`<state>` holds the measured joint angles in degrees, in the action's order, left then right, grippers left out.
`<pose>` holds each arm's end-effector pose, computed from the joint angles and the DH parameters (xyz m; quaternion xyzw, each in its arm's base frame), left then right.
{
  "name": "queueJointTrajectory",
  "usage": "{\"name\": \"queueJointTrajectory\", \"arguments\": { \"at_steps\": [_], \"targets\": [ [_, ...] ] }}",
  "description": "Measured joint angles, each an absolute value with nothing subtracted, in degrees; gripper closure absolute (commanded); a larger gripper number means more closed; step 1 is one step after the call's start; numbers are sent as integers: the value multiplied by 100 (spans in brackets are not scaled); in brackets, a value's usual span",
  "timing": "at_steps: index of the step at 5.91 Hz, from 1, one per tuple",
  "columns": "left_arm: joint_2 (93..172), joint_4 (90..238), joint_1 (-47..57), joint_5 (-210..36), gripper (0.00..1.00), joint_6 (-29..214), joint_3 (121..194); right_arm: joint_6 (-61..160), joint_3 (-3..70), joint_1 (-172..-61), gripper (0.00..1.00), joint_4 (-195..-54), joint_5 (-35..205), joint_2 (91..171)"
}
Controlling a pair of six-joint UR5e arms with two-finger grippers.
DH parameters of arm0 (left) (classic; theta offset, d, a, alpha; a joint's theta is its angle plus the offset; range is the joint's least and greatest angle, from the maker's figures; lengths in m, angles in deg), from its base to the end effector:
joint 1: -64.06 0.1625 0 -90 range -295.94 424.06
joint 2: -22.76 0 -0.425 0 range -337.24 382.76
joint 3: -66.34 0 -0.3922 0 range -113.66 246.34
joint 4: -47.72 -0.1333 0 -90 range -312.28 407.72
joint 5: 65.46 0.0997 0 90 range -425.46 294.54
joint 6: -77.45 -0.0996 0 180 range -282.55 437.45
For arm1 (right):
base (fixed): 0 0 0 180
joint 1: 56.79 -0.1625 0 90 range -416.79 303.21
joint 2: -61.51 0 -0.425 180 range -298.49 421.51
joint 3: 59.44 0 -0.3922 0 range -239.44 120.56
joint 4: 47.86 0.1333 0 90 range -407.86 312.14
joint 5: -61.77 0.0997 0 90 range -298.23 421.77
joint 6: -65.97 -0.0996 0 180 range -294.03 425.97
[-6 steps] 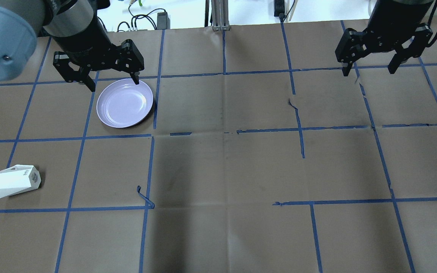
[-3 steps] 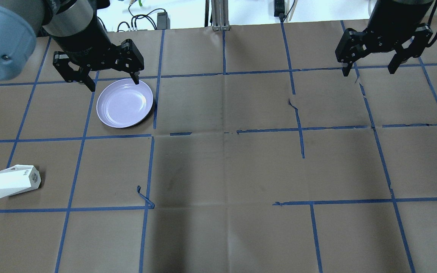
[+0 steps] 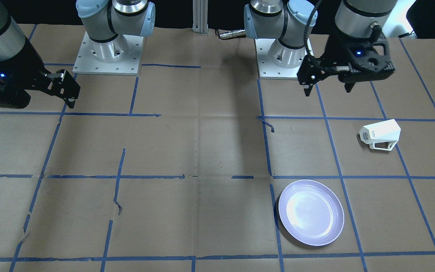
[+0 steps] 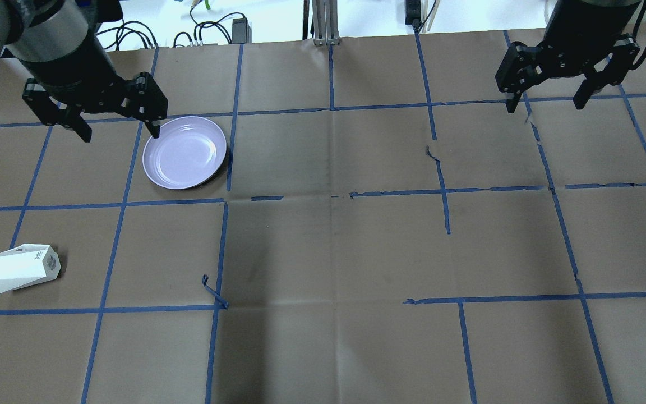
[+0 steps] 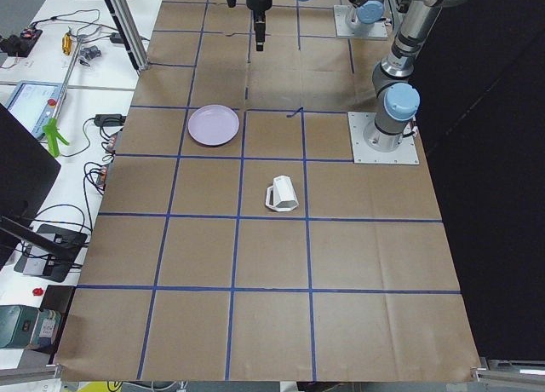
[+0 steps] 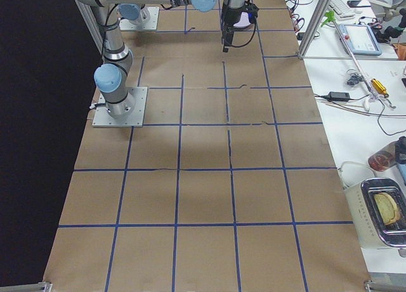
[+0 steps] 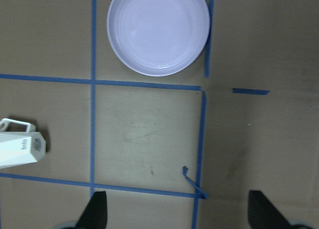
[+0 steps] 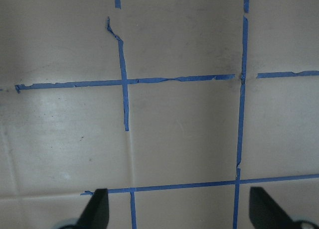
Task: Flip cup and place on plate
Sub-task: 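Move the left gripper from above the plate toward the white mug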
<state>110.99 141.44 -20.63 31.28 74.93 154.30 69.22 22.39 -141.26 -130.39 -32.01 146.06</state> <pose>-0.0768 -0.4873 0.5146 -0.0243 0.9980 0.0032 0.0587 0.0757 -0.5330 0.4969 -0.0185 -0.9984 -0.0438 0.0297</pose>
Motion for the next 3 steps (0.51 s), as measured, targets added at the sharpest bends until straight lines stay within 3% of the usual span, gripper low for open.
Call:
{"name": "queueJointTrajectory", "arguments": {
  "at_steps": [3],
  "targets": [
    [11043,14354,400,2856,1,4907,15470,6922,2238,-14126,0,-13040,-3201,14606]
  ]
}}
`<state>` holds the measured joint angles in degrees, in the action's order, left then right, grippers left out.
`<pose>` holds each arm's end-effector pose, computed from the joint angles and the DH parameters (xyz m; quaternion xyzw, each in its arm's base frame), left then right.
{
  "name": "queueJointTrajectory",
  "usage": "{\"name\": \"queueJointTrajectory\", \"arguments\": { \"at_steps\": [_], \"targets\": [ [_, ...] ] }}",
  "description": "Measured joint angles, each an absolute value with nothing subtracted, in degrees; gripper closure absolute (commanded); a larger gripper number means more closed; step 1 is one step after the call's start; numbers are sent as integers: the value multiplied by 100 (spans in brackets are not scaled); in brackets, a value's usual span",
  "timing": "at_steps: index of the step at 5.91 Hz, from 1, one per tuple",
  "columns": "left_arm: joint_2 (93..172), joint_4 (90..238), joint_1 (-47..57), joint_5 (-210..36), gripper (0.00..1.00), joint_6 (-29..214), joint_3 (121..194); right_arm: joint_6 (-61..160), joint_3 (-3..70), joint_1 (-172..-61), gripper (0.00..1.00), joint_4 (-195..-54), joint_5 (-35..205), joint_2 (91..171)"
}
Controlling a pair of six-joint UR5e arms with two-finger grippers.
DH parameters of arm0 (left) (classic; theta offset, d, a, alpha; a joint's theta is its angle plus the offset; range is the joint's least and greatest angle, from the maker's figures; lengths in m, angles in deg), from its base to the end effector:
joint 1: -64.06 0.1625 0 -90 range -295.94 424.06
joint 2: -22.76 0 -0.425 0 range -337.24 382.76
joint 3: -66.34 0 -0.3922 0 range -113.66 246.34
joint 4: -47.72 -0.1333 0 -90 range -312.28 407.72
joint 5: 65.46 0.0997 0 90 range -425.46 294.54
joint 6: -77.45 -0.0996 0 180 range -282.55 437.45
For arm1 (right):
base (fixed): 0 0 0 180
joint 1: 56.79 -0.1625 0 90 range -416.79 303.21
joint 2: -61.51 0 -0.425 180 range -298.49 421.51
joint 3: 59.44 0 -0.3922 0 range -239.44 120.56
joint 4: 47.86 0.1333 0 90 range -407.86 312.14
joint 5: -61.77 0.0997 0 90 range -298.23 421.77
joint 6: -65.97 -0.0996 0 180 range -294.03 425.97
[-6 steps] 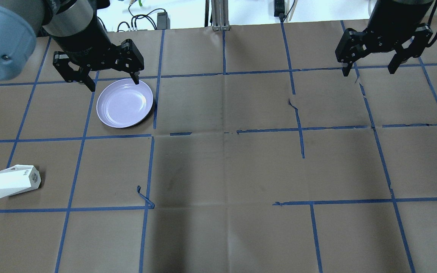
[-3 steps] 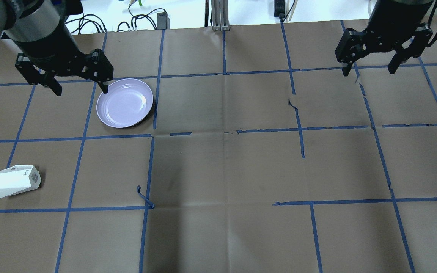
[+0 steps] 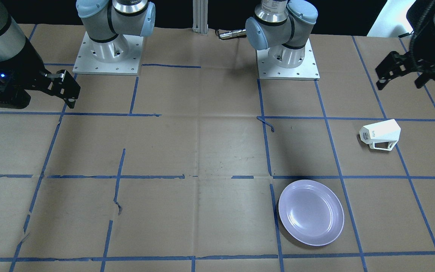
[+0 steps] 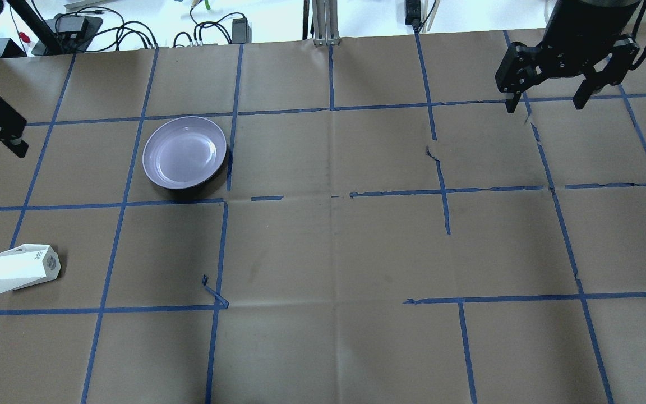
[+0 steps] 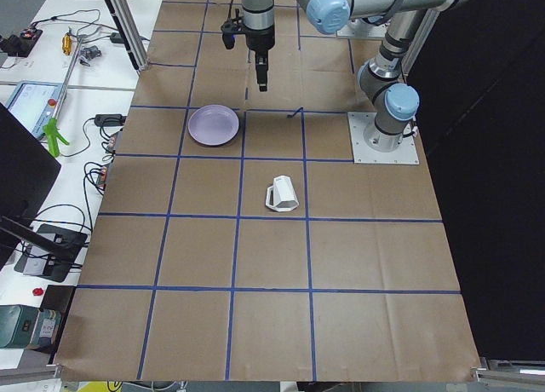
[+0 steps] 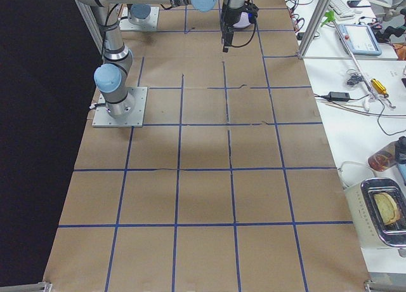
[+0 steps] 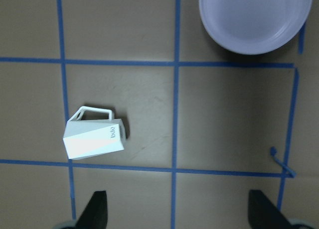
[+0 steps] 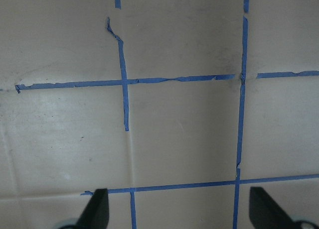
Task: Flip cup and place on plate
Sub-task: 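Move the left gripper from above the plate toward the white mug, then lower the left gripper and grasp the white mug lying on its side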
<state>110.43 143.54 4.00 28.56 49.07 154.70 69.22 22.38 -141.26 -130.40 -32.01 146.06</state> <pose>0.1253 -0.4707 0.5118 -0.0130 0.9992 0.0312 0.0228 0.0757 -0.5331 0.4970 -0.0185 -0.9984 -0.0436 0.0297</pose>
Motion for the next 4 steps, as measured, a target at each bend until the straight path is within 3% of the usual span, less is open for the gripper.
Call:
{"name": "queueJointTrajectory", "arguments": {
  "at_steps": [2,4],
  "targets": [
    [11176,14316,2218,2558,1,2900,15469,6922,2238,-14126,0,-13041,-3201,14606],
    [11449,14228,3106,2516,1,1858,15394,6923,2238,-14126,0,-13044,-3201,14606]
  ]
}}
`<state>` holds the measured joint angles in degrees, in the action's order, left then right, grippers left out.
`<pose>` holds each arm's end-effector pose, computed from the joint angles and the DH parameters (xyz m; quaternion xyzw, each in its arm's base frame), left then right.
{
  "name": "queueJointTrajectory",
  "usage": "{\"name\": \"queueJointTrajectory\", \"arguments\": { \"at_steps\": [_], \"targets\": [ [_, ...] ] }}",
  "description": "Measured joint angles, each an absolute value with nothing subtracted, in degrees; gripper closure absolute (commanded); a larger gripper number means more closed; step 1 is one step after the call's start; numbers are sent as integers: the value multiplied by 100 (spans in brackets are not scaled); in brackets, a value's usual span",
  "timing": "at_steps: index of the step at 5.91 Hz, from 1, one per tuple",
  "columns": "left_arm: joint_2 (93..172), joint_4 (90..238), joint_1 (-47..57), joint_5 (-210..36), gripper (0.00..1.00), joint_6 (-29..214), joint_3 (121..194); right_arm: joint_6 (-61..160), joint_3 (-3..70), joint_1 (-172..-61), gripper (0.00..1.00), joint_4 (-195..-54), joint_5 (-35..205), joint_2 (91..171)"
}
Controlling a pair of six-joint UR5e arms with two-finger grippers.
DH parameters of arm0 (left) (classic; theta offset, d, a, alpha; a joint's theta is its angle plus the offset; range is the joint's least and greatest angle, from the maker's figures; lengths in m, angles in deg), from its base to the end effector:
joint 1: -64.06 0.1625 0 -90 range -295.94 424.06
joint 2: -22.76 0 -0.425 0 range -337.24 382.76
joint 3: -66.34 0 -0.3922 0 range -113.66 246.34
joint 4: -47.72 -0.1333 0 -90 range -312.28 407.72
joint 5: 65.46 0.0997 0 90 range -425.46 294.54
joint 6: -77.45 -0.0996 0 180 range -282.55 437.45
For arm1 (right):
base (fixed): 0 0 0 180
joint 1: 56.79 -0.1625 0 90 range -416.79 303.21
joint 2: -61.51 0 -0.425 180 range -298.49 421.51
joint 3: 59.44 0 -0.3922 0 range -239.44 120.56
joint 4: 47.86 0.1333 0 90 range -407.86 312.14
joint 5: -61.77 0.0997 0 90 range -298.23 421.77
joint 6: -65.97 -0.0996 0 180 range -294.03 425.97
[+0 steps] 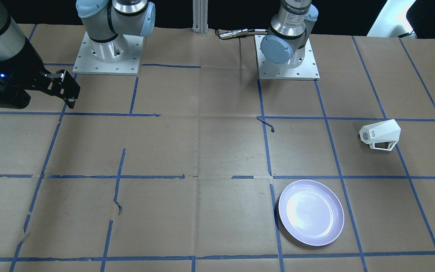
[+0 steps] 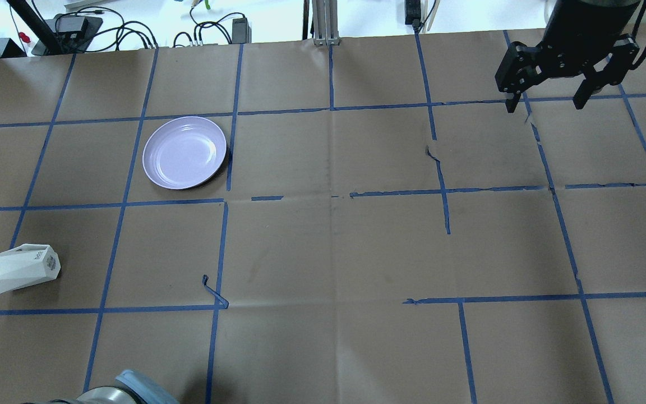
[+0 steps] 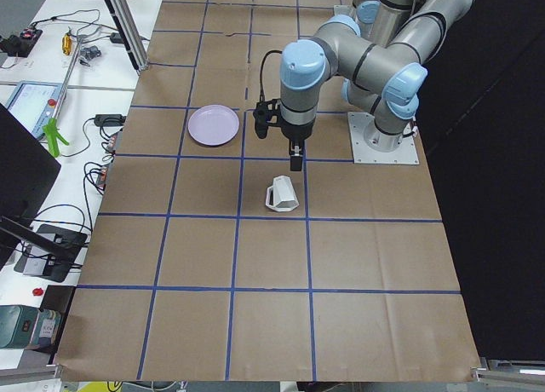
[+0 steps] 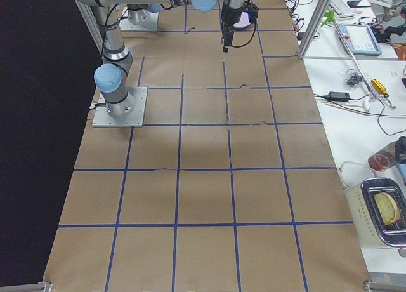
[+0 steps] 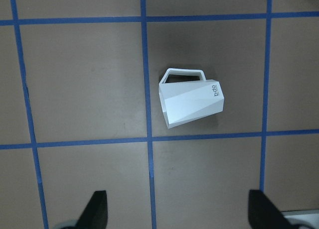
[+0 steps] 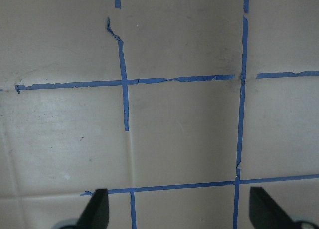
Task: Flip cup and place on plate
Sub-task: 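Lower the left gripper and grasp the white mug lying on its side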
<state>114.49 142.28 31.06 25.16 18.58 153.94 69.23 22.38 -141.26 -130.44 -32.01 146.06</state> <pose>0.3454 -0.3820 0.4858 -0.0165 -0.9993 -0.0226 0.0259 0.0757 -0.5331 0.4971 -0.0184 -0.9984 -0.0433 0.0297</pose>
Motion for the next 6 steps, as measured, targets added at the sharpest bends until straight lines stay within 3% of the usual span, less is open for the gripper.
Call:
{"name": "queueJointTrajectory", "arguments": {
  "at_steps": [2,6],
  "targets": [
    [11941,14297,3602,1885,1,1653,15418,6923,2239,-14126,0,-13043,-3201,14606],
    [14128,15627,4588,220,1,655,15287,6923,2238,-14126,0,-13041,-3201,14606]
  ]
}}
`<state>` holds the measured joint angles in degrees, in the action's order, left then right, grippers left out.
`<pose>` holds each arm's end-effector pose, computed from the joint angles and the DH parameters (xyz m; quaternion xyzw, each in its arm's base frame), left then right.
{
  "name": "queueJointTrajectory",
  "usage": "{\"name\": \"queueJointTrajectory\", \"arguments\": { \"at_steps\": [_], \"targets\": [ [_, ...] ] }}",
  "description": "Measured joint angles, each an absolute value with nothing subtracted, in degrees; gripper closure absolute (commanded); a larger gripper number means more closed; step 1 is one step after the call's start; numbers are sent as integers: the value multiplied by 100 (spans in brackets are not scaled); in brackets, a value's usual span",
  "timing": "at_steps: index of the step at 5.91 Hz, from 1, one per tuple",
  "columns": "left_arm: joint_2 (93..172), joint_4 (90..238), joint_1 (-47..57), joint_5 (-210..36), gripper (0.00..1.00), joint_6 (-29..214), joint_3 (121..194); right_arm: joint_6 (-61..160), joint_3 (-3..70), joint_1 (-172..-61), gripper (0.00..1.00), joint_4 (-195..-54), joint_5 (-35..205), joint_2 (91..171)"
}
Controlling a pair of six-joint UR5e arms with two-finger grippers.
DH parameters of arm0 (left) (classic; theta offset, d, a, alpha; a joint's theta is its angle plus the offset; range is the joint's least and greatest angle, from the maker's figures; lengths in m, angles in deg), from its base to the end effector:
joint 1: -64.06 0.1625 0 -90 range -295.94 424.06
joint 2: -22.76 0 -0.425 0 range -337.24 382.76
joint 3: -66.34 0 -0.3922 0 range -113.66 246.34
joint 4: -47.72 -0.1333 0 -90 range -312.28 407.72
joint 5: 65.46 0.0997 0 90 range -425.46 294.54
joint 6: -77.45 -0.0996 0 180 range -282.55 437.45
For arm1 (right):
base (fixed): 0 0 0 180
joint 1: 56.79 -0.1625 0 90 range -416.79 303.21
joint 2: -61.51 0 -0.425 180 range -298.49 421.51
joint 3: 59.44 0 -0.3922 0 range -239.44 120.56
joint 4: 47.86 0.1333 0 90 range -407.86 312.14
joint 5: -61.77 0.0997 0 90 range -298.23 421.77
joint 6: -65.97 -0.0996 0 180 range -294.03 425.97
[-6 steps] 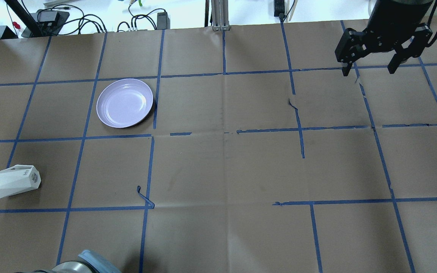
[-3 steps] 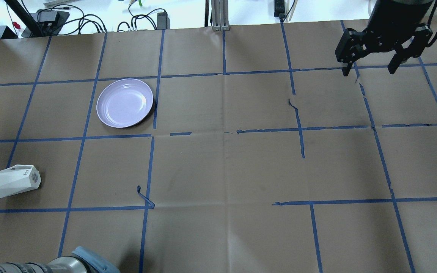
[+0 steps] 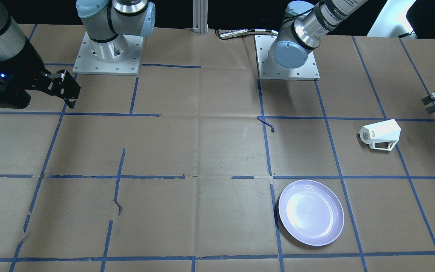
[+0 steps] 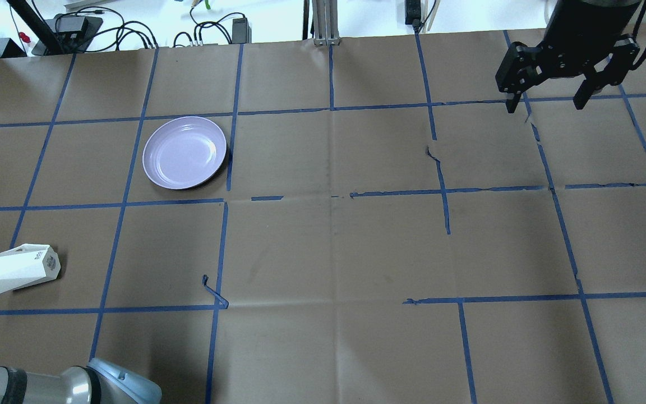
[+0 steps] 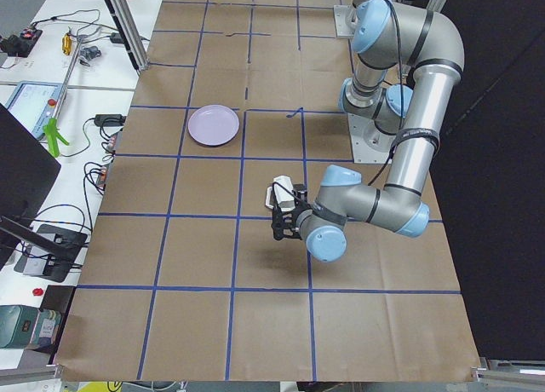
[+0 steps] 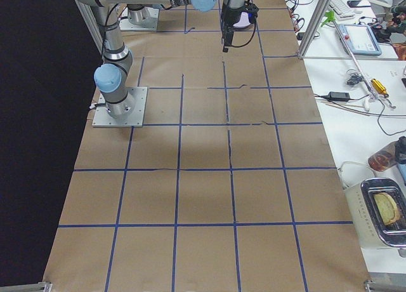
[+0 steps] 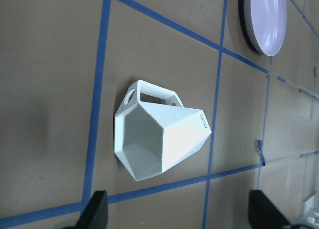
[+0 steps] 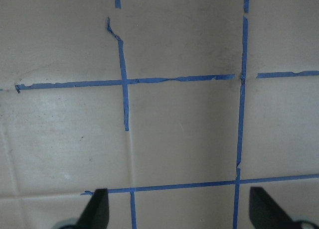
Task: Flip cup and place on plate
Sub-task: 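Lower the left gripper and grasp the white mug lying on its side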
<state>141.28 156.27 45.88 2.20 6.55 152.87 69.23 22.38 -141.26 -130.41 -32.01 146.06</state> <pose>0.4852 -0.3395 0.2344 0.0793 -0.9103 0.0540 0.4027 0.0757 -0.5331 0.4970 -0.0184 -0.9984 -0.0436 0.0297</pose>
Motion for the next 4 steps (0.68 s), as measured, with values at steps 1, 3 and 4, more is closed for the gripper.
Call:
{"name": "queueJointTrajectory", "arguments": {
  "at_steps": [1,3,4],
  "targets": [
    [14525,16102,4709,-28,1,445,15278,6922,2238,-14126,0,-13043,-3201,14606],
    [15027,16784,4778,-248,1,210,15278,6922,2238,-14126,0,-13043,-3201,14606],
    [15218,16985,4784,-311,1,93,15272,6922,2238,-14126,0,-13040,-3201,14606]
  ]
}}
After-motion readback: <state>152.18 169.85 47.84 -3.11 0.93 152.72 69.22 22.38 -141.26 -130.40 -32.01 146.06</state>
